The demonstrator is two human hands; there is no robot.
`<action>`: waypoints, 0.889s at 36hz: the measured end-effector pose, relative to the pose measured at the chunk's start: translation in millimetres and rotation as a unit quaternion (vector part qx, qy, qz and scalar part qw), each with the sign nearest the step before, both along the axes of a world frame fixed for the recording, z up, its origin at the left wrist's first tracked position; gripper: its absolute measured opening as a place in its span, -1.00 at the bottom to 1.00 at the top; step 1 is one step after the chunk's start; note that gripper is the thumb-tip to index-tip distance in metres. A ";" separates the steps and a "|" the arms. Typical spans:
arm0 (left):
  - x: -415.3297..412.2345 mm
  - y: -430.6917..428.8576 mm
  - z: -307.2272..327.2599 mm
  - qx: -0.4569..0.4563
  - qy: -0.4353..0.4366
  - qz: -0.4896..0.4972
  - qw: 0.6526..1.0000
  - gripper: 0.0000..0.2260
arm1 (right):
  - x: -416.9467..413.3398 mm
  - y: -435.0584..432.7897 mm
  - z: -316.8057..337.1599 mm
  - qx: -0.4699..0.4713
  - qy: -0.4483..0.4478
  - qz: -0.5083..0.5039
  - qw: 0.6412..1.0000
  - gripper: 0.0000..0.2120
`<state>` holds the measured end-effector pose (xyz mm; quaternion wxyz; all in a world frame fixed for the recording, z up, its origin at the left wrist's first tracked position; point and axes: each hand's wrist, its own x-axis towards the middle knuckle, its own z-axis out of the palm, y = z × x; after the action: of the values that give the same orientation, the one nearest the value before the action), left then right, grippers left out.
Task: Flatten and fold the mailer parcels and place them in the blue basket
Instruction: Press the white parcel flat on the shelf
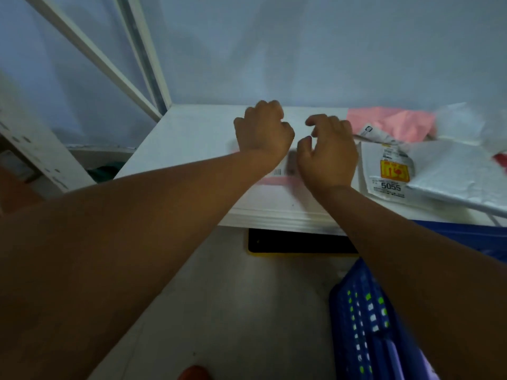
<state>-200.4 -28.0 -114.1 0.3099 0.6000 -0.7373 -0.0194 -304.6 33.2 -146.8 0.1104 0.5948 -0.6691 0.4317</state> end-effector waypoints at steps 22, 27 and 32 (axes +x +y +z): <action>25.9 -9.5 -26.0 0.021 -0.195 -0.055 0.979 -0.52 | 20.7 -36.4 4.6 0.157 -0.041 0.049 0.986 -0.60; 29.1 -8.3 -21.3 0.031 -0.234 -0.056 0.970 -0.56 | 22.2 -34.8 7.8 0.171 -0.048 0.052 0.983 -0.59; 34.4 -6.5 -23.5 0.032 -0.261 -0.064 0.963 -0.56 | 26.1 -36.0 7.1 0.170 -0.066 0.049 0.982 -0.60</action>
<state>-165.9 -34.6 -137.5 0.0854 0.5455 -0.8283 0.0948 -278.5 -2.8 -139.8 -0.0578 0.6073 -0.7086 0.3545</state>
